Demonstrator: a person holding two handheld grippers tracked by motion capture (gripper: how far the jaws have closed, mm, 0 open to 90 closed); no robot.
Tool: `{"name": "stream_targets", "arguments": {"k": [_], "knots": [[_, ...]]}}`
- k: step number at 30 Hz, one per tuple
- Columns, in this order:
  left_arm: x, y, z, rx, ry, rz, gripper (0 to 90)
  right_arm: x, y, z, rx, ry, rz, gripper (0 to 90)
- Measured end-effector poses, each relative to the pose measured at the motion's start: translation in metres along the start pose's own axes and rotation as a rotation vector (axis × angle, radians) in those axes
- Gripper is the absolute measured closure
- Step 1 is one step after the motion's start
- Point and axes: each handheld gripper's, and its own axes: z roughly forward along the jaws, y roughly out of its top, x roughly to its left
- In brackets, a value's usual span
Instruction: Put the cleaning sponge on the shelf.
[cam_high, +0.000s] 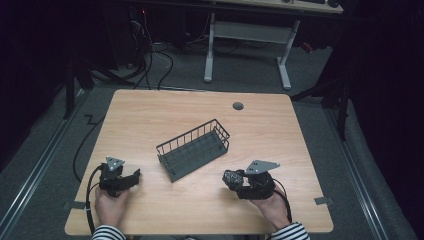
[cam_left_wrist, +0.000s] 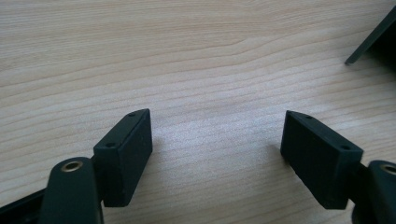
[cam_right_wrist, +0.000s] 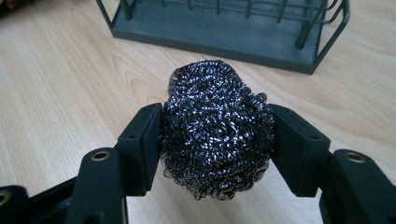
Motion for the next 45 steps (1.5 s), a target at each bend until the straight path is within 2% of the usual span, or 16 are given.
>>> {"name": "stream_targets", "arguments": {"k": [7,18,26,31,38,45], "knots": [[0.0,0.0,0.0,0.0,0.0,0.0,25.5,-0.004,0.011,-0.008,-0.027,-0.01,0.0,39.3],[0.0,0.0,0.0,0.0,0.0,-0.001,25.5,-0.008,0.031,-0.015,-0.07,0.016,0.003,39.3],[0.0,0.0,0.0,-0.001,0.001,-0.001,25.4,-0.009,0.054,-0.021,-0.099,0.026,-0.019,39.4],[0.0,0.0,0.0,-0.001,0.001,-0.001,25.4,-0.009,0.064,-0.022,-0.108,0.027,-0.032,39.4],[0.0,0.0,0.0,0.0,0.0,-0.001,25.4,-0.016,0.078,-0.02,-0.113,0.03,-0.02,39.3],[0.0,0.0,0.0,-0.001,0.0,-0.002,25.3,-0.019,0.096,-0.018,-0.123,0.006,-0.036,39.3]]}}
